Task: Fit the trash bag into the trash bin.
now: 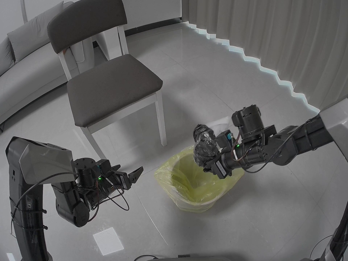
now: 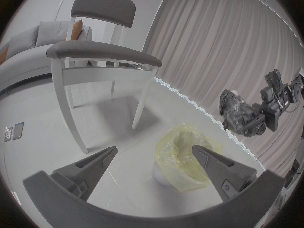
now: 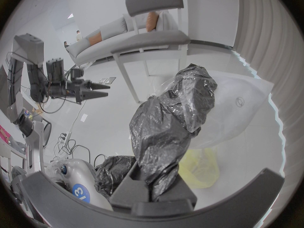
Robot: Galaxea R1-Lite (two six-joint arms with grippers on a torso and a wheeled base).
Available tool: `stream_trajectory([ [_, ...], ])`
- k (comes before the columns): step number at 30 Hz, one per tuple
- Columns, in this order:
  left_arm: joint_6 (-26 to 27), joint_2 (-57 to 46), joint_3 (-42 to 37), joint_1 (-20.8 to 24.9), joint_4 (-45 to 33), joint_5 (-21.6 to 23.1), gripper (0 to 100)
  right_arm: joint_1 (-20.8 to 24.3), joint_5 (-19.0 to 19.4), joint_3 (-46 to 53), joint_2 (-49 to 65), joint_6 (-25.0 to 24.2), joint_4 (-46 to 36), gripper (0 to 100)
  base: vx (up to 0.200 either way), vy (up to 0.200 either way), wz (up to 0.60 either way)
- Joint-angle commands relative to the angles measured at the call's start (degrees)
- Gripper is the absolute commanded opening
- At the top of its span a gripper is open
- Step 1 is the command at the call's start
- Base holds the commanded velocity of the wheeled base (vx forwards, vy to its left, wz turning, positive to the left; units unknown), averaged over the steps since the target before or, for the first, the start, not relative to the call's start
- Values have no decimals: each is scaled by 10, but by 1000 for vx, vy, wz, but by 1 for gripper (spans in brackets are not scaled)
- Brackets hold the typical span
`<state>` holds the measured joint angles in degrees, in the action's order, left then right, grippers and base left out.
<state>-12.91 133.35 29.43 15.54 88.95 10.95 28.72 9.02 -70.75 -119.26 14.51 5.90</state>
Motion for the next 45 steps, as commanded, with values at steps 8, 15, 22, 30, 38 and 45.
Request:
stream_trajectory([
  [8,-1,-33,-18,-2,10,-3,100,22,4,-86,-163,-5,-1,0,0,0,0],
  [15,-3,-28,-22,-3,10,-3,100,4,4,-167,-236,-4,-45,0,0,0,0],
  [22,-9,-30,-22,-4,10,-3,100,-20,3,-170,-257,2,-66,0,0,0,0],
  [30,-10,-27,-22,-4,10,-3,100,-19,1,-131,-192,28,-130,0,0,0,0],
  [38,-20,-28,-24,0,10,-3,100,-12,-3,-228,-250,21,-143,0,0,0,0],
  [45,-21,-20,-17,5,10,-4,100,-2,-4,-279,-288,22,-199,100,0,0,0],
])
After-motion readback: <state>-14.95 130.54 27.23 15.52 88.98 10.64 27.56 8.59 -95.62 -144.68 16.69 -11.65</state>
